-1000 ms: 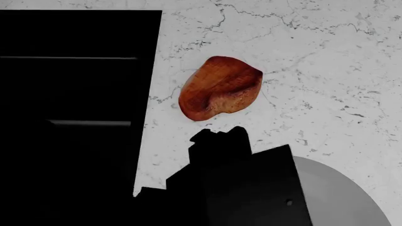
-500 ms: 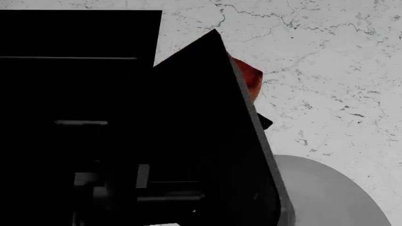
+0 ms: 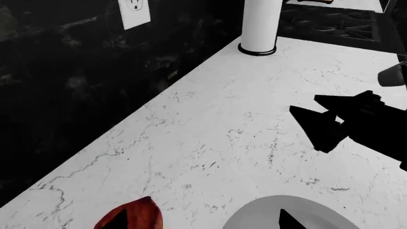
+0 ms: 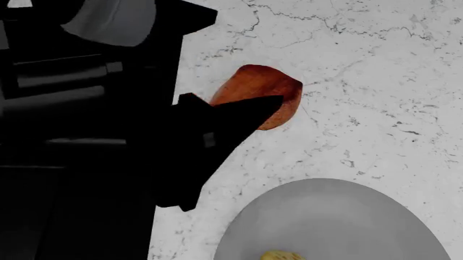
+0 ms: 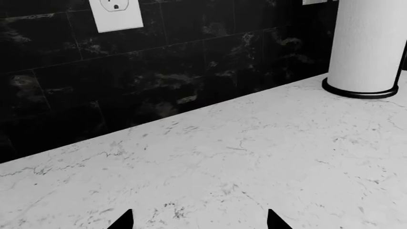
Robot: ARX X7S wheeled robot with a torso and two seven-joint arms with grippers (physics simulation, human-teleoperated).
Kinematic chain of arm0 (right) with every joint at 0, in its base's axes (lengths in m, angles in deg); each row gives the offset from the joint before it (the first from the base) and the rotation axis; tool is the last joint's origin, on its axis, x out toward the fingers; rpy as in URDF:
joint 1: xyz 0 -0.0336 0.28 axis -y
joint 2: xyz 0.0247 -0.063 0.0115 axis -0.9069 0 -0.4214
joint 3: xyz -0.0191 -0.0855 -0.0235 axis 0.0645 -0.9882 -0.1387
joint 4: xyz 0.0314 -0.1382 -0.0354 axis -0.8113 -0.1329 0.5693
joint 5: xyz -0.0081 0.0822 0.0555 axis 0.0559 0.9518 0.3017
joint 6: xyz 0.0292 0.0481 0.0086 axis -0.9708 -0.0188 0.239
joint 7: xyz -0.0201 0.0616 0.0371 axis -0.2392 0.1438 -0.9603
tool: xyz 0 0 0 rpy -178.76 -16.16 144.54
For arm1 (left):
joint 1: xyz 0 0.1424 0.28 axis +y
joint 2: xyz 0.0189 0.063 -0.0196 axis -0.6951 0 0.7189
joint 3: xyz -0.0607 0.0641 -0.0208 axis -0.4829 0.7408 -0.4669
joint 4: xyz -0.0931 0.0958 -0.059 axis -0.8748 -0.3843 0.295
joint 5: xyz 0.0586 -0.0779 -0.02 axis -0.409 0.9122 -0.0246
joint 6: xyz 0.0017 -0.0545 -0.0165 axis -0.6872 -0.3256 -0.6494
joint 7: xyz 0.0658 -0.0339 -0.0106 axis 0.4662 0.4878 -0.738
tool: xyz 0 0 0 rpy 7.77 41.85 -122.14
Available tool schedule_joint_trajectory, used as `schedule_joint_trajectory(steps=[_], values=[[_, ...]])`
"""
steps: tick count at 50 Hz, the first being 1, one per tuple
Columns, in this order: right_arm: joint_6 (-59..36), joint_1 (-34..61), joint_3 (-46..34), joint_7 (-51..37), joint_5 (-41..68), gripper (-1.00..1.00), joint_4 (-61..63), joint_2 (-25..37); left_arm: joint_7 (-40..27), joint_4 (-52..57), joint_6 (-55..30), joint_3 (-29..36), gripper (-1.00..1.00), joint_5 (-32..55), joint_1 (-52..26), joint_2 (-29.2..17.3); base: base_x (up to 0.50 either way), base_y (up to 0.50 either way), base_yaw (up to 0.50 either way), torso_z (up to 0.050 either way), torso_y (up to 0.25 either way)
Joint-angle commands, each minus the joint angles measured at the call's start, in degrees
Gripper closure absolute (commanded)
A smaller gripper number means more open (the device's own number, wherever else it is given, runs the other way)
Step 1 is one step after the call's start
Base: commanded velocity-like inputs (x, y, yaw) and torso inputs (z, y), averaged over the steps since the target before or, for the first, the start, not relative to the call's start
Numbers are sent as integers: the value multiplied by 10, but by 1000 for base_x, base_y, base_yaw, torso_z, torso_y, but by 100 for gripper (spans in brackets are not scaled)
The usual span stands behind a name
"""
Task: Pick the cheese from the sink and place it on the plate located on the counter
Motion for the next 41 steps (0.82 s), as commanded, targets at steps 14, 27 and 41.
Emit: schedule_joint_trajectory(steps=[14, 27, 41], values=[[3, 16, -21, -8, 1, -100, -7, 8, -39, 64, 65, -53, -100, -56, 75, -152, 0, 0, 0, 0, 0], [2, 19, -25, -15, 6, -100, -5, 10, -51, 94, 97, -71, -100, -58, 131, -221, 0, 0, 0, 0, 0], [-2, -3, 9, -14, 24, -100, 5, 10, -50, 129, 112, -81, -100, -58, 169, -280, 0, 0, 0, 0, 0]])
